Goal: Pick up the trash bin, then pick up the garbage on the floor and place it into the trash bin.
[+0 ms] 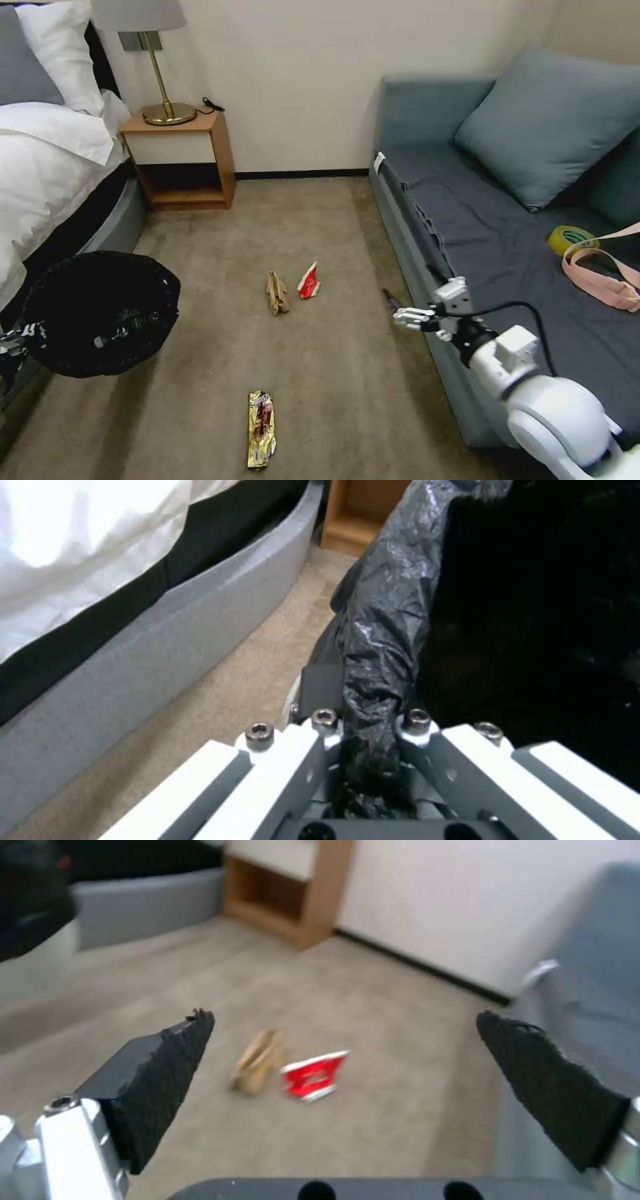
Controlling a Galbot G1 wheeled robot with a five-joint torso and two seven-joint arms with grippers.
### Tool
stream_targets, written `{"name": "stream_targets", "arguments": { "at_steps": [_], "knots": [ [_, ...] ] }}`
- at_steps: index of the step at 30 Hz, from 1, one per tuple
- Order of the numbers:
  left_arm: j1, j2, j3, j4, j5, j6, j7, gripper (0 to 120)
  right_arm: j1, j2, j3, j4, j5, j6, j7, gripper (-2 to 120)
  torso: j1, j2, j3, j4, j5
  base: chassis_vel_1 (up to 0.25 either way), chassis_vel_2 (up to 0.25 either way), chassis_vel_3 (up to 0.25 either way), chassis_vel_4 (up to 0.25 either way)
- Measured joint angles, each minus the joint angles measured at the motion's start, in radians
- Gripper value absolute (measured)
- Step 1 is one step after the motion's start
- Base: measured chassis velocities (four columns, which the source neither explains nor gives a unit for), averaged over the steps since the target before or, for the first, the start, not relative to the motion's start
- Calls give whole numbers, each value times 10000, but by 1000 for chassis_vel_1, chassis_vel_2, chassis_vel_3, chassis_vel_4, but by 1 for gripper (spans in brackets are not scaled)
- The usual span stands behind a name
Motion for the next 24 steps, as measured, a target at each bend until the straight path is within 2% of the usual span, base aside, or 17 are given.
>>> {"name": "stream_targets", "arguments": {
  "at_steps": [2,5,6,7,11,12,16,24],
  "knots": [
    [21,-1,-4,1,18,-15,20,1,363,-105,-366,-98,116,-103,-19,100,0,0,0,-2,-1,0,0,0,0],
    [99,-91,-10,-42,165,-55,86,1,2518,-263,-2547,-703,1055,-782,214,100,0,0,0,1,-1,0,0,0,0],
    [119,-134,-11,-79,213,-59,98,1,3291,-187,-3406,-965,1649,-1105,397,100,0,0,1,1,0,0,0,0,0],
    [119,-134,-11,-79,213,-59,98,1,3291,-187,-3406,-965,1649,-1105,397,100,0,0,1,1,0,0,0,0,0],
    [138,-259,14,-215,390,-75,130,1,5628,282,-5671,-1902,3436,-1869,614,100,0,0,0,2,-1,0,0,0,0],
    [138,-259,14,-215,390,-75,130,1,5628,282,-5671,-1902,3436,-1869,614,100,0,0,0,2,-1,0,0,0,0],
    [69,-363,120,-267,569,-101,184,1,7095,1038,-7273,-3036,4398,-2324,799,100,0,0,0,-1,-2,0,0,0,0],
    [80,-349,319,-116,772,-349,392,1,7825,1815,-8640,-4307,5025,-2689,724,100,1,0,1,0,-1,0,0,0,0]
  ]
}}
